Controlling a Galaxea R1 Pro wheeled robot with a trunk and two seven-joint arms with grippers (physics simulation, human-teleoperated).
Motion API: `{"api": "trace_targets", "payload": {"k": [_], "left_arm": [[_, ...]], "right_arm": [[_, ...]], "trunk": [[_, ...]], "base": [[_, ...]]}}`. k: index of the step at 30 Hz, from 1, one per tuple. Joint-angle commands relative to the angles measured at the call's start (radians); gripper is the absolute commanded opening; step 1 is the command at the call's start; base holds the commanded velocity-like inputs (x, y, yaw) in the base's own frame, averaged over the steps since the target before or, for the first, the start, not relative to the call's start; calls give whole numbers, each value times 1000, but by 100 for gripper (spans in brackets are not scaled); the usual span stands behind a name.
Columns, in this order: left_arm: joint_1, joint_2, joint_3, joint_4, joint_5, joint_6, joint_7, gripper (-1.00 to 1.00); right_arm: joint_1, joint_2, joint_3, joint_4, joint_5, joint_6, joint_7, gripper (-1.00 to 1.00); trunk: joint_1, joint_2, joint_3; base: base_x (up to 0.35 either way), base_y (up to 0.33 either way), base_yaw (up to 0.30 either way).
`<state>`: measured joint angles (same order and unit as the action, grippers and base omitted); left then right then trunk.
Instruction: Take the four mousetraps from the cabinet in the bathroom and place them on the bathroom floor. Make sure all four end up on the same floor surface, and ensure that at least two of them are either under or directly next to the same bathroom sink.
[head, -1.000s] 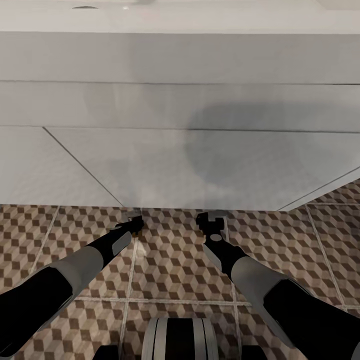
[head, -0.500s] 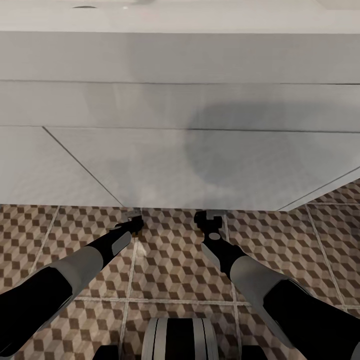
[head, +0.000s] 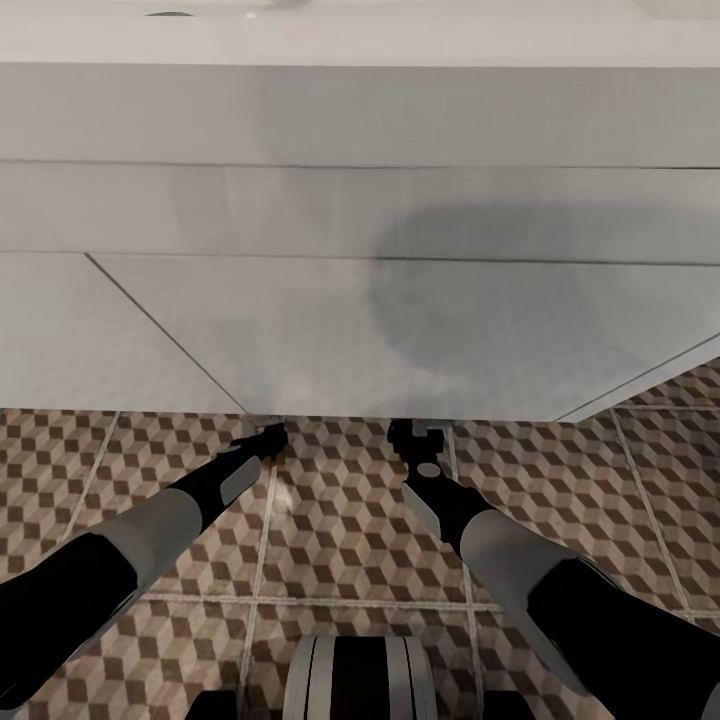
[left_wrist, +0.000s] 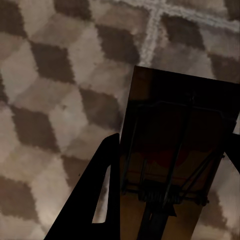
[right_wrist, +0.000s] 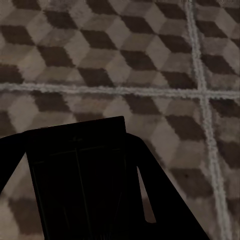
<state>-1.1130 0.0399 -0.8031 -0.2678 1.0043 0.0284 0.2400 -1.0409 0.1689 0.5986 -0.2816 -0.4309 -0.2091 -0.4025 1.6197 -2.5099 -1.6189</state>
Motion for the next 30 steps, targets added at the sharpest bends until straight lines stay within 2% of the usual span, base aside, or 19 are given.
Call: {"api": "trace_targets", "payload": {"k": [1,20,21,30], "left_arm": [[-3,2,-9,-5,3,4,13,-100],[-33,3,-8,-7,3,4,13,-100],[-27,9,-10,-1,10,-3,6,-100],[14,8,-10,-3,9,-5,6,-100]], "right_arm": [[-1,0,9,1,-12,-6,-2,-100],[-9,-2,8,1,-12,-4,-3,-100],[-11,-3,9,7,-6,-7,1,-100],[-8,-4,10,6,-5,-11,-3,-100]], "trunk": [[0,0,-1],[0,0,-1],[0,0,-1],[0,0,-1]], "base": [[0,0,0],[0,0,0],[0,0,0],[0,0,0]]}}
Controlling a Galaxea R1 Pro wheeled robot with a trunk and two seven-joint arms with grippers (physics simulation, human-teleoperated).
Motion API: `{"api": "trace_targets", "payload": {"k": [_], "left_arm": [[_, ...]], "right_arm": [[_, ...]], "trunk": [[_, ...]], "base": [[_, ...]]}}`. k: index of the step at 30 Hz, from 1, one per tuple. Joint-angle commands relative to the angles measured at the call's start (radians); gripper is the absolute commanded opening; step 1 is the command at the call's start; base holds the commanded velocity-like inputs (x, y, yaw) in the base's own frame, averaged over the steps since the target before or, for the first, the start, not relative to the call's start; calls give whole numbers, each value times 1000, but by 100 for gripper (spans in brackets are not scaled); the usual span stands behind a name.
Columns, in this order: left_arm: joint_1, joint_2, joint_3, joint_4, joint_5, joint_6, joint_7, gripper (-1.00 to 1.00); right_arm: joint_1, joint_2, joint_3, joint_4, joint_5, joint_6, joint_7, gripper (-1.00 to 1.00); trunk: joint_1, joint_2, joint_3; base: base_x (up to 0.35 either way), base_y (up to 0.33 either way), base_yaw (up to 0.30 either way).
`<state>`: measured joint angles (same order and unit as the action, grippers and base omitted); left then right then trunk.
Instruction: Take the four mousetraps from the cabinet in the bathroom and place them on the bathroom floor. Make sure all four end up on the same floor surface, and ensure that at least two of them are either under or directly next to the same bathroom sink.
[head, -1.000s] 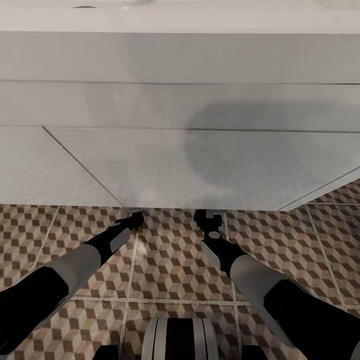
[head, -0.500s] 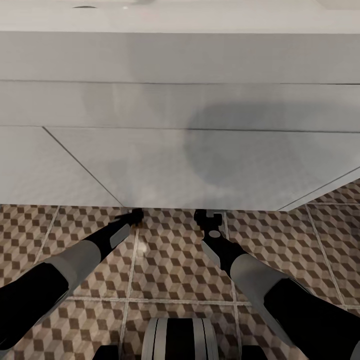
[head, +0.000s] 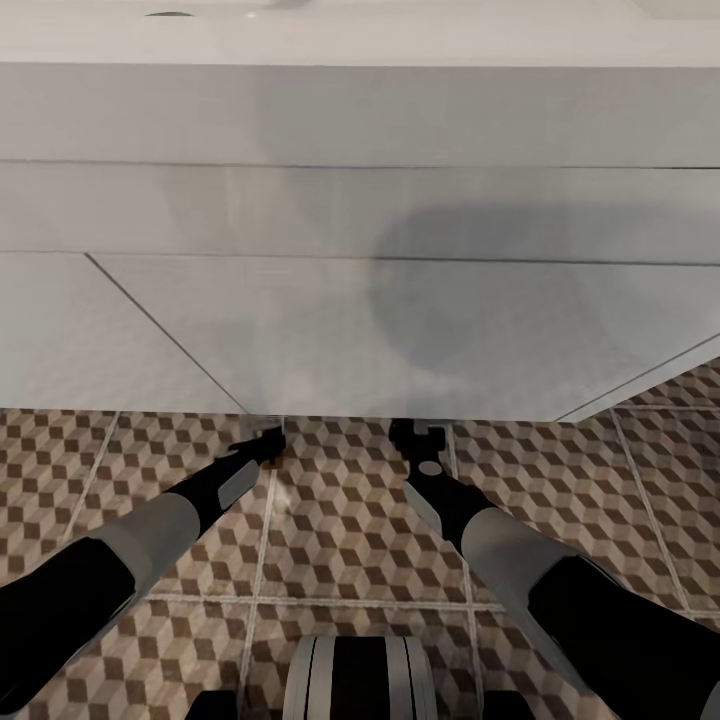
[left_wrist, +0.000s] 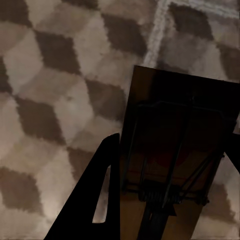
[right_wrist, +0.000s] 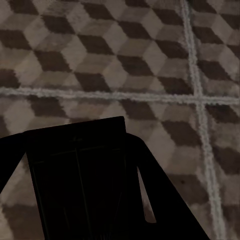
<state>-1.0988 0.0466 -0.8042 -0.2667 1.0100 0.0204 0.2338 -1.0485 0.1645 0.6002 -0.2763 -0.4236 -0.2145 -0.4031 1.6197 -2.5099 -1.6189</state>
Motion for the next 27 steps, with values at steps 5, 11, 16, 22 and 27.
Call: {"api": "trace_targets", "payload": {"k": [5,11,16,22,27], "left_arm": [[18,1,-9,-9,3,3,11,-100],[22,1,-9,-11,1,3,10,-100],[23,2,-9,-10,1,3,10,-100],[23,2,-9,-7,1,3,10,-100],[23,2,-9,-6,1,2,10,-100]], "right_arm": [[2,0,8,-18,-12,-8,-6,-100],[2,0,9,-20,-12,-8,-6,-100],[2,0,9,-20,-12,-8,-6,-100],[2,0,9,-21,-12,-8,-6,-100],[2,0,9,-21,-12,-7,-6,-100]], "trunk": [[0,0,-1],[0,0,-1],[0,0,-1],[0,0,-1],[0,0,-1]], "base": [[0,0,0],[-14,0,0],[-220,0,0],[-306,0,0],[-107,0,0]]}}
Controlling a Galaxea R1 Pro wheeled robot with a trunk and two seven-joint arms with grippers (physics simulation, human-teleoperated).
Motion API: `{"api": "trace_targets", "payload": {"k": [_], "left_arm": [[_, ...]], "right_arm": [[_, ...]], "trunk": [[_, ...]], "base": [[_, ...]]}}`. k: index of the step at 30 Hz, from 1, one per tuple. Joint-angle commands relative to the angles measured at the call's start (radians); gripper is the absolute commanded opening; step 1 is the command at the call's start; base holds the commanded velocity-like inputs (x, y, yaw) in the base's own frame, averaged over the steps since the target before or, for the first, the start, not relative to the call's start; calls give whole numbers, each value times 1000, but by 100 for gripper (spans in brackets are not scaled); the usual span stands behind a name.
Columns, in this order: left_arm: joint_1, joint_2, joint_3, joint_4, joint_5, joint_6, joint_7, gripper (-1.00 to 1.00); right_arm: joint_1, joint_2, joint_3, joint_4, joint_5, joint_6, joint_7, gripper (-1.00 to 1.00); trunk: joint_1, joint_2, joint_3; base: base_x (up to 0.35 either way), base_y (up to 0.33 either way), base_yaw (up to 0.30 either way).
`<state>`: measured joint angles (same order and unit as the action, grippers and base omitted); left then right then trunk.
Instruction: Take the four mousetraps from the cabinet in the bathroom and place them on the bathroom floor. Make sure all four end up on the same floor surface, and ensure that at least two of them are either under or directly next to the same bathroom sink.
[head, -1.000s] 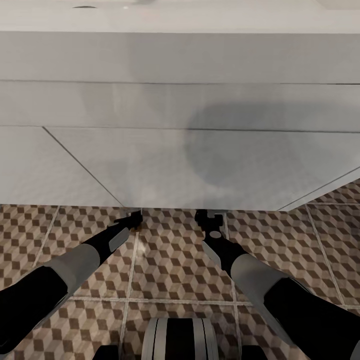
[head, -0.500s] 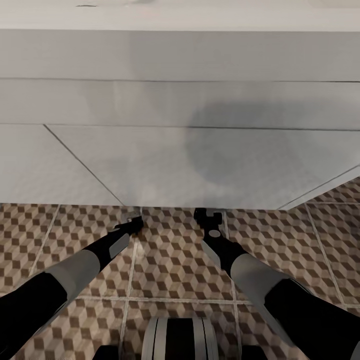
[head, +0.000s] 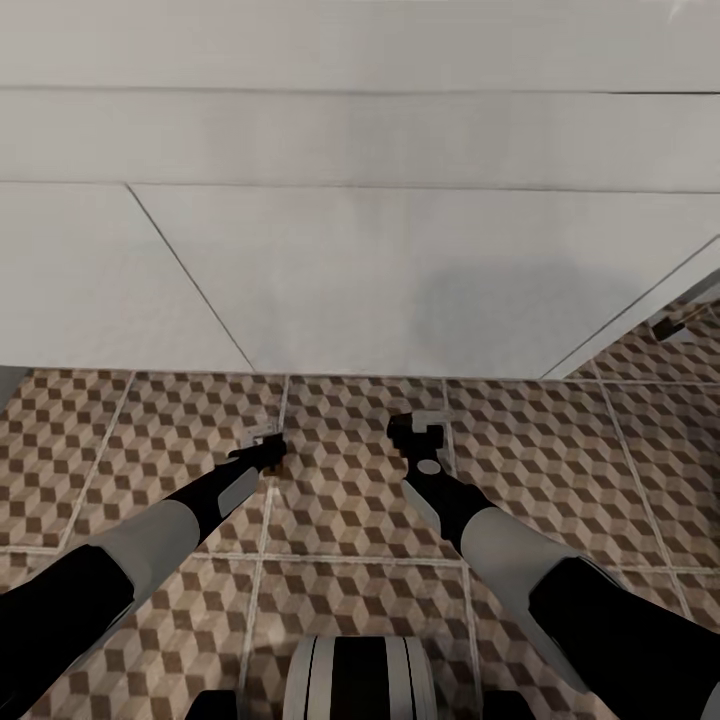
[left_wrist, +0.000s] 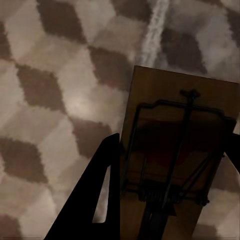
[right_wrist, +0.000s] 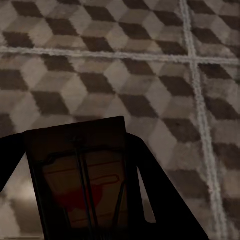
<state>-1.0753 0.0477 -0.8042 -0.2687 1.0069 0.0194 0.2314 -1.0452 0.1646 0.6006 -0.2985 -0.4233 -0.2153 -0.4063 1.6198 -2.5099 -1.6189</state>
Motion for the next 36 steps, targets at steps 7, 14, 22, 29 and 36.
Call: {"api": "trace_targets", "payload": {"k": [7,14,22,29,36], "left_arm": [[-1,6,-6,-8,7,4,16,-100],[-1,45,53,-9,16,13,15,-100],[-1,72,215,-3,49,21,15,-100],[-37,44,242,-14,43,278,27,-100],[-129,38,243,-11,37,367,31,-100]], "right_arm": [[-1,1,6,-13,-15,-6,-6,-100],[-1,0,-3,-28,-28,-6,-9,-100],[-2,4,-67,-28,-30,56,-17,-100],[-43,4,-79,2,-34,184,-19,-100],[-113,10,-79,71,-34,189,-17,-100]], "trunk": [[0,0,-1],[0,0,-1],[0,0,-1],[0,0,-1],[0,0,-1]], "base": [[-12,0,0],[0,0,0],[0,0,0],[0,0,0],[0,0,0]]}}
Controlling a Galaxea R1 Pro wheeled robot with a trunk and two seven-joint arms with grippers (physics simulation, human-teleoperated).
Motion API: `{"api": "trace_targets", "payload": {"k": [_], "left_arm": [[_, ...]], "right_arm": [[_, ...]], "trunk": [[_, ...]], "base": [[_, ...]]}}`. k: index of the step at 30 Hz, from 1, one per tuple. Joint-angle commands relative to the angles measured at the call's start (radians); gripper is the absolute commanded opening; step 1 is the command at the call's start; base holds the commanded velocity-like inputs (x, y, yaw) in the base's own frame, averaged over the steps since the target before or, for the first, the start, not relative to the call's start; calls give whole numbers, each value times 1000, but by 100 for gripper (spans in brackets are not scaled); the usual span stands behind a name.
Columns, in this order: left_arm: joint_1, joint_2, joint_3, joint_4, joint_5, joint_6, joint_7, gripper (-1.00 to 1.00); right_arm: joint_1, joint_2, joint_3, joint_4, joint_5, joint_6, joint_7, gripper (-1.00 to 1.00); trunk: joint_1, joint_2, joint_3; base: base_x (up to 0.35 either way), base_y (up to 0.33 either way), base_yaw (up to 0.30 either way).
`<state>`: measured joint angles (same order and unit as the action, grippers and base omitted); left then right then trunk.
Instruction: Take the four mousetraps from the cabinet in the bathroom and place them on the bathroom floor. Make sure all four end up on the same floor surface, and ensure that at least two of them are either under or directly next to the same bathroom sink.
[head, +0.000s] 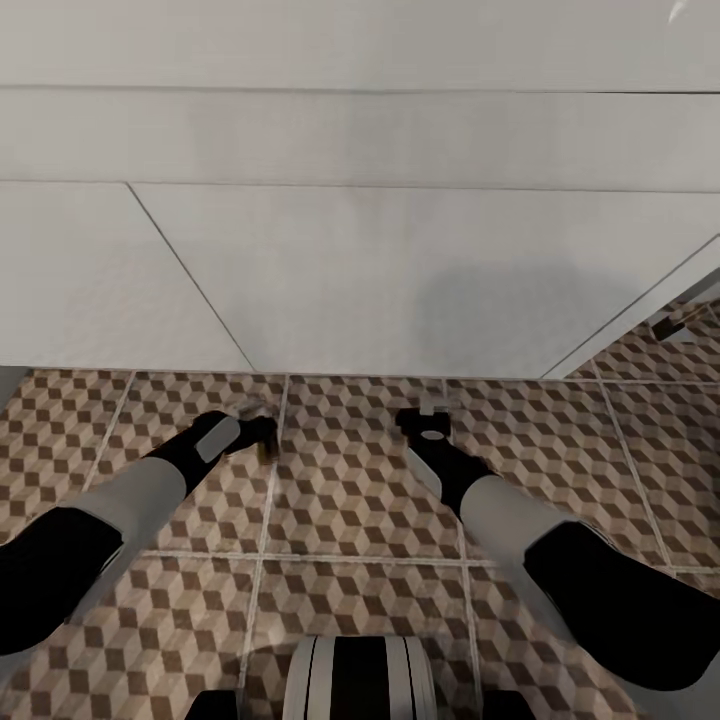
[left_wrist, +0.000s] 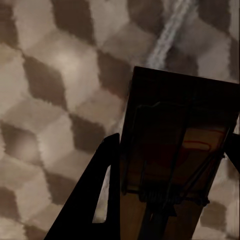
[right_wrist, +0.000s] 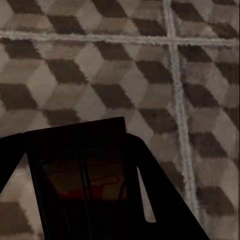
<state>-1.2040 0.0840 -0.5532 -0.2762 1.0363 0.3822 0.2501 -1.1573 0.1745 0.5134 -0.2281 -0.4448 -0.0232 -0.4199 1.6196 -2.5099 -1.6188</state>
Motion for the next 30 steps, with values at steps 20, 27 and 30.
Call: {"api": "trace_targets", "payload": {"k": [20,27,30], "left_arm": [[-93,-119,-22,-3,-247,12,214,-100],[-125,-119,-21,-1,-246,13,216,-100],[-143,-119,-21,2,-245,13,216,-100]], "right_arm": [[-153,0,8,91,-9,34,-10,-100],[-165,0,8,3,-3,277,-34,-100],[-168,0,8,-25,-2,306,-41,-100]], "trunk": [[0,0,-1],[0,0,-1],[0,0,-1]], "base": [[0,0,0],[0,0,0],[0,0,0]]}}
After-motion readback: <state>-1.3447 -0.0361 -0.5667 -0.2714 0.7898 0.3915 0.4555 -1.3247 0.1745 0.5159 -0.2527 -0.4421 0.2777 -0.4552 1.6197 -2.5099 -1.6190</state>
